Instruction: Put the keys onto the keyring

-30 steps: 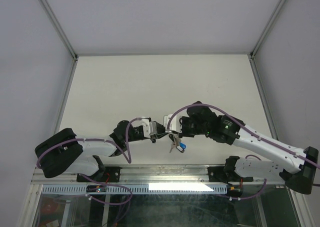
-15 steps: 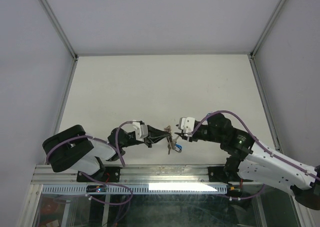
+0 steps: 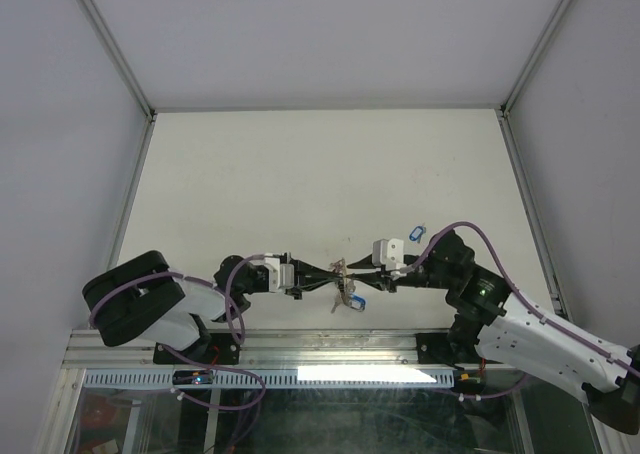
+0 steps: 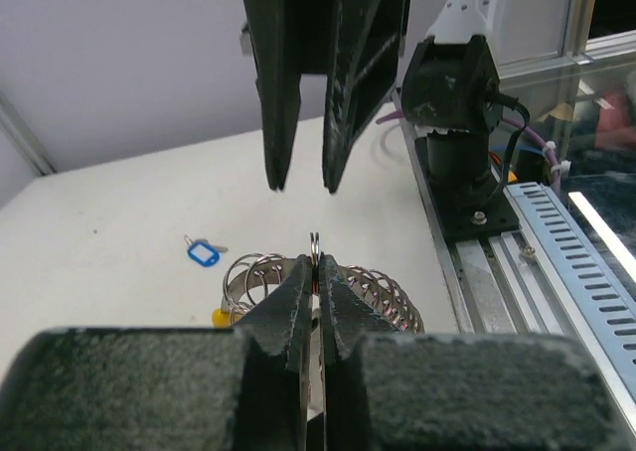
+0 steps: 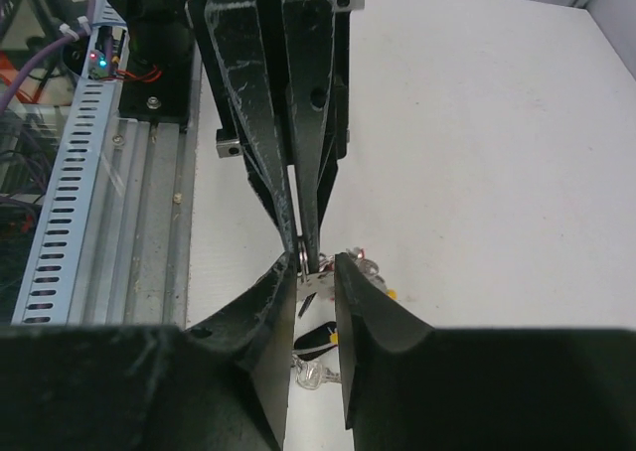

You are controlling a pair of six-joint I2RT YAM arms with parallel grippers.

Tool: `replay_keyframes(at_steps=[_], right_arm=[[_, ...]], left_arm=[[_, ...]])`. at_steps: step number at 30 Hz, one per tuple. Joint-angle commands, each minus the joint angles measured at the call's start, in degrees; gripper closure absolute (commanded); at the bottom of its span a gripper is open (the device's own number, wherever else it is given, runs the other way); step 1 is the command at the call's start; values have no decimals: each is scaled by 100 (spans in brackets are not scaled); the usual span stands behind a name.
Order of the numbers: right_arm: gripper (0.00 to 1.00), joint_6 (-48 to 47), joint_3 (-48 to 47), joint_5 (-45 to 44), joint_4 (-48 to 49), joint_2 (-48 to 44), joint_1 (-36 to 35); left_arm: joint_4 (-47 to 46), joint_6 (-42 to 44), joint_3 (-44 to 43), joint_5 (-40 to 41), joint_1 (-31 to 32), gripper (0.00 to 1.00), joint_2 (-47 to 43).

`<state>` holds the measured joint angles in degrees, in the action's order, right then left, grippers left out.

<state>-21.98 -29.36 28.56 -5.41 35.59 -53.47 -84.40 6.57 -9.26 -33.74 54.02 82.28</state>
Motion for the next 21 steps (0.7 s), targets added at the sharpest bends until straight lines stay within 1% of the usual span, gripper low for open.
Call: replay_keyframes(at_steps=[1, 9, 12, 16, 21], right_arm=[[77, 310, 122, 463, 535, -136, 39], [79, 292, 172, 631, 614, -100, 34], [79, 218, 160, 532, 557, -105, 39], [83, 37, 62, 237, 308, -125, 39], [81, 59, -28, 464, 246, -105, 39]], left_arm=[[-1564, 190, -68, -207, 12, 100, -427], [-1566, 251, -63, -350, 4, 100, -724], [-1563, 246, -61, -412, 6, 100, -788], [-1561, 252, -34, -568, -29, 100, -912], [-1515, 286, -30, -618, -49, 100, -967]])
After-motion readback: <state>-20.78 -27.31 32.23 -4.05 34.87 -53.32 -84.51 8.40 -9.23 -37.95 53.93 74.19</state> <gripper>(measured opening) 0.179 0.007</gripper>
